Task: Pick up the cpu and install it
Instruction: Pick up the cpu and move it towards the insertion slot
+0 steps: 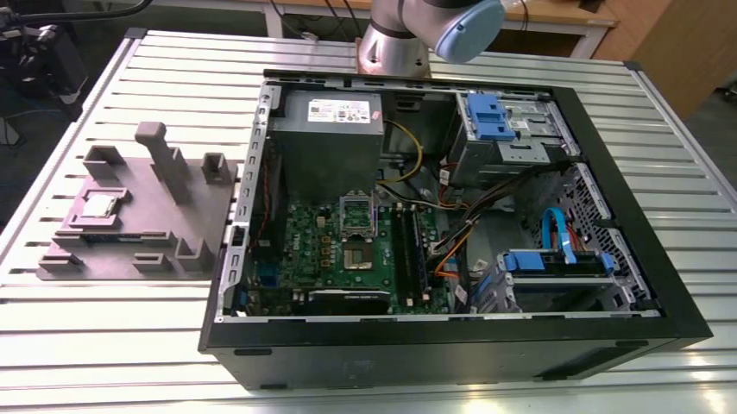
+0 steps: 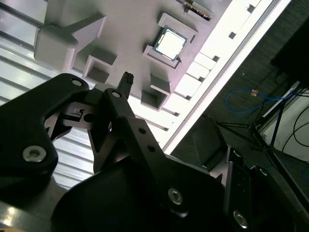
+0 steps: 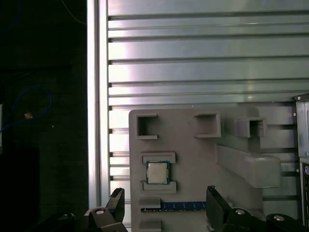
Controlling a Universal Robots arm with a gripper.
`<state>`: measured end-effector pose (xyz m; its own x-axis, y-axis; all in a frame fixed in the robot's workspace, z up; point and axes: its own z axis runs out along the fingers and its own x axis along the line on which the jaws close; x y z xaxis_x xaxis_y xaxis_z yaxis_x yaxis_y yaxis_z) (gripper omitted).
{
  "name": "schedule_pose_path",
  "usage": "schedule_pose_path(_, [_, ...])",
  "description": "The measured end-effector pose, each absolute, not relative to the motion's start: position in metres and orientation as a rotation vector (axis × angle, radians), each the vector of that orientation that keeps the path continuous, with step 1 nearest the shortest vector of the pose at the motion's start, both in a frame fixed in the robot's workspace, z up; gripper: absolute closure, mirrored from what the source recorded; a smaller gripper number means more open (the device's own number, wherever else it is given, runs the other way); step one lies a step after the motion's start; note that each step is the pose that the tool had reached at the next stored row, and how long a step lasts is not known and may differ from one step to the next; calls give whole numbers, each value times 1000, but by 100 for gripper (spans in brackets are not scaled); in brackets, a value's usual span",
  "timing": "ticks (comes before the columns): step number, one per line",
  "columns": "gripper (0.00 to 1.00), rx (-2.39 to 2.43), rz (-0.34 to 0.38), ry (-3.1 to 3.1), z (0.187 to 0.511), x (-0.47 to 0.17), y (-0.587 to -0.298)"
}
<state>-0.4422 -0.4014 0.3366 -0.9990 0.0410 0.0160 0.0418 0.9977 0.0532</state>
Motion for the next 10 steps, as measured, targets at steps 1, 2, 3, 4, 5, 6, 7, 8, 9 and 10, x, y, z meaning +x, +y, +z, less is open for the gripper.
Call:
schedule_pose_path(1, [23, -65, -84, -3125, 337, -442, -401])
schedule_pose_path(2, [23, -65, -84, -3125, 337, -442, -401])
schedule_pose_path(3, [23, -65, -84, -3125, 337, -442, -401])
schedule_pose_path(4, [23, -65, -84, -3125, 337, -442, -401])
schedule_pose_path(5, [23, -65, -84, -3125, 337, -442, -401])
schedule_pose_path(6, [23, -65, -84, -3125, 336, -442, -401])
schedule_pose_path(7, [23, -65, -84, -3125, 336, -443, -401])
schedule_pose_path(8, [23, -65, -84, -3125, 336, -444, -401])
schedule_pose_path(9, [23, -65, -84, -3125, 335, -445, -401])
schedule_pose_path(10, [23, -65, -84, -3125, 335, -446, -401])
